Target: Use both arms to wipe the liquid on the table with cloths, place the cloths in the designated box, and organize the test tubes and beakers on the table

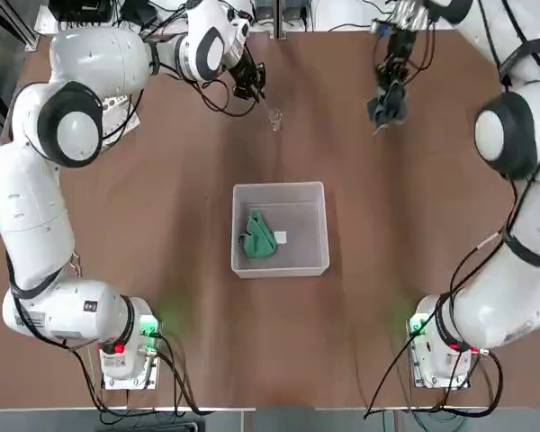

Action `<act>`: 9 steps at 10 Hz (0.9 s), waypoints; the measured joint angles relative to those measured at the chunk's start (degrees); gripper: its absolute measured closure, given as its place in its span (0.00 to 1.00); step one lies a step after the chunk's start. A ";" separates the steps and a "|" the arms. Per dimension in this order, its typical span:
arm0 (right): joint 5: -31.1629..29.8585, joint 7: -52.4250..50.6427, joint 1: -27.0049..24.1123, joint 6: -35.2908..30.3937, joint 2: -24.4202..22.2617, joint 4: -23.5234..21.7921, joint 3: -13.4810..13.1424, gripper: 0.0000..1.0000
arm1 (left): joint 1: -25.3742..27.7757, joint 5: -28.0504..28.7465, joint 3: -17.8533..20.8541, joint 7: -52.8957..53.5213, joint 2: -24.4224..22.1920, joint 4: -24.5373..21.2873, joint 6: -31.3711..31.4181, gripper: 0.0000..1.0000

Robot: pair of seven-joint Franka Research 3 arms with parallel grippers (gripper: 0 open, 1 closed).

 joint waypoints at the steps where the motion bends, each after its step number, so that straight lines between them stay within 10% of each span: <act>1: 0.34 6.03 4.83 6.36 -5.03 -8.05 0.07 0.90 | 0.01 0.00 -0.01 0.00 -0.13 0.30 0.00 0.79; 5: 3.40 27.80 23.76 26.33 -18.94 -30.45 0.30 0.90 | 0.01 0.00 -0.23 -3.19 -5.25 1.32 -1.59 0.79; 9: 3.55 49.31 42.49 46.16 -21.19 -39.56 0.40 0.88 | 0.55 0.00 0.60 -3.77 -15.00 1.23 -18.32 0.79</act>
